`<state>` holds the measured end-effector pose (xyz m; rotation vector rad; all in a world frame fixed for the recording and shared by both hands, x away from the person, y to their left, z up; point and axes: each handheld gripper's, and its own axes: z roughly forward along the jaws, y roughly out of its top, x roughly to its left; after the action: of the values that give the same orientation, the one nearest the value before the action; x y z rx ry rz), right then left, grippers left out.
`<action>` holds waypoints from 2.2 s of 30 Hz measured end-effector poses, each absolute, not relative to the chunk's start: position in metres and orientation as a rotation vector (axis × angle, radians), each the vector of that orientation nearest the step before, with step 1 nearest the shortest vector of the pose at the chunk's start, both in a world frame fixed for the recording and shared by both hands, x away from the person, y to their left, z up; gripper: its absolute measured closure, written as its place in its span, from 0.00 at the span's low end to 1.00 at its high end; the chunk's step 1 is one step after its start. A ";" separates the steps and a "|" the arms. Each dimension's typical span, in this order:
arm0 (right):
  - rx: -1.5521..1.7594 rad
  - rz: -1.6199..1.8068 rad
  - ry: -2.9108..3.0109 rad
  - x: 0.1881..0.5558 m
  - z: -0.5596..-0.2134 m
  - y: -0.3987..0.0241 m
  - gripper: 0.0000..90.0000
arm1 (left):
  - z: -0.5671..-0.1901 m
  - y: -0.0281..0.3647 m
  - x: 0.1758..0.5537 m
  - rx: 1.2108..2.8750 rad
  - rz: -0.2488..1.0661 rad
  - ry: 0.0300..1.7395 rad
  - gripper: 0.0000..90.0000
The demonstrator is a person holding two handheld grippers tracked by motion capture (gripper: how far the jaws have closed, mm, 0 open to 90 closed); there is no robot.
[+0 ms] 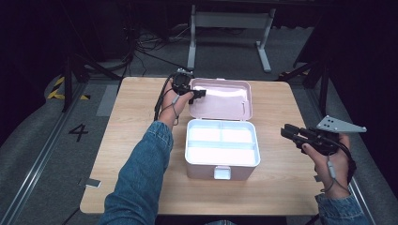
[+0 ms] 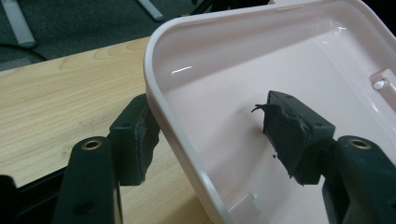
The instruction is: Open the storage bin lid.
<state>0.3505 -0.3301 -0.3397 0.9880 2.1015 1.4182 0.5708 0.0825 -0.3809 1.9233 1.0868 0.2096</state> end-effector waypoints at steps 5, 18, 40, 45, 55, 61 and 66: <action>0.986 1.416 2.109 0.351 -0.341 -0.329 0.80 | -0.384 0.082 0.571 1.927 0.202 1.102 0.41; 1.000 1.418 2.102 0.352 -0.341 -0.333 0.79 | -0.391 0.083 0.572 1.947 0.175 1.141 0.40; 1.008 1.429 2.101 0.353 -0.342 -0.331 0.76 | -0.373 0.090 0.559 1.907 0.225 1.098 0.29; 1.010 1.427 2.106 0.354 -0.343 -0.331 0.76 | -0.349 0.091 0.541 1.903 0.253 1.007 0.29; 1.005 1.429 2.119 0.362 -0.343 -0.330 0.75 | -0.294 0.100 0.472 1.970 0.323 0.771 0.29; 0.989 1.432 2.146 0.373 -0.343 -0.323 0.74 | -0.276 0.119 0.430 1.966 0.364 0.717 0.28; 0.986 1.432 2.166 0.381 -0.344 -0.319 0.74 | -0.274 0.138 0.405 1.959 0.417 0.725 0.28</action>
<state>0.3812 -0.3195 -0.3440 0.9859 2.1658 1.4318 0.4050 0.1383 -0.2740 1.9593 0.7246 0.4168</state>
